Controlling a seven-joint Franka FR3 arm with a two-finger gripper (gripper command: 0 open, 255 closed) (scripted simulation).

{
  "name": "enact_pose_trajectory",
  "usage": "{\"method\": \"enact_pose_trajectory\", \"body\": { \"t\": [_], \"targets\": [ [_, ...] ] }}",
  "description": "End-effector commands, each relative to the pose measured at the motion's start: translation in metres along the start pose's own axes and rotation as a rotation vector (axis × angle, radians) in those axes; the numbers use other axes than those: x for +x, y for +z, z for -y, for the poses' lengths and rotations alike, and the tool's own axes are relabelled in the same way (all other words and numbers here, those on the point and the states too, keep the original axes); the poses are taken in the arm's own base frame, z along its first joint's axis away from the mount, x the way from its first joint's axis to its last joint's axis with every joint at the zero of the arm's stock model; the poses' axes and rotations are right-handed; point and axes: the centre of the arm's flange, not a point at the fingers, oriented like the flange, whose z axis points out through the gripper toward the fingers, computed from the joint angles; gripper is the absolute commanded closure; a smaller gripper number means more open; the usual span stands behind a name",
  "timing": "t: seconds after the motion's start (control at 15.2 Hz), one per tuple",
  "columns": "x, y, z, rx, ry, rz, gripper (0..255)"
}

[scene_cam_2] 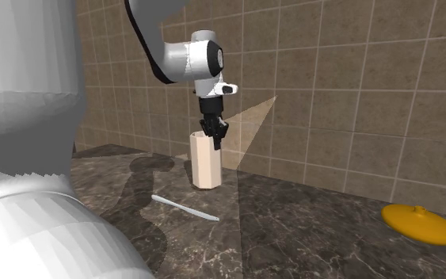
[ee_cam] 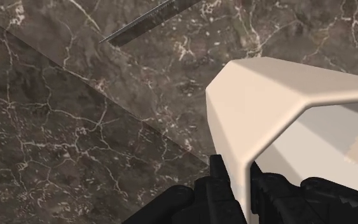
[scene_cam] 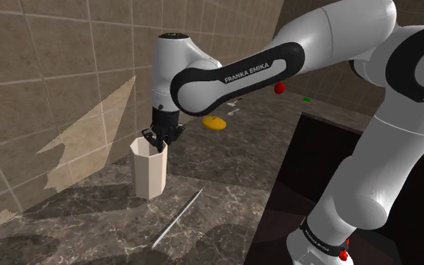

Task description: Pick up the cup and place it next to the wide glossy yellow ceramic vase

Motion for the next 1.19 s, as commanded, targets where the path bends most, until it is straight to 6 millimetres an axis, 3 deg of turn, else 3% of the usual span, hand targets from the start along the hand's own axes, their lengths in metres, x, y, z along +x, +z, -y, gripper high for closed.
{"method": "enact_pose_trajectory", "body": {
  "t": [0.0, 1.12],
  "targets": [
    [0.001, -0.011, -0.001, 0.0, 0.0, 0.0, 255],
    [0.01, -0.1, -0.002, 0.0, 0.0, 0.0, 255]
  ]
}}
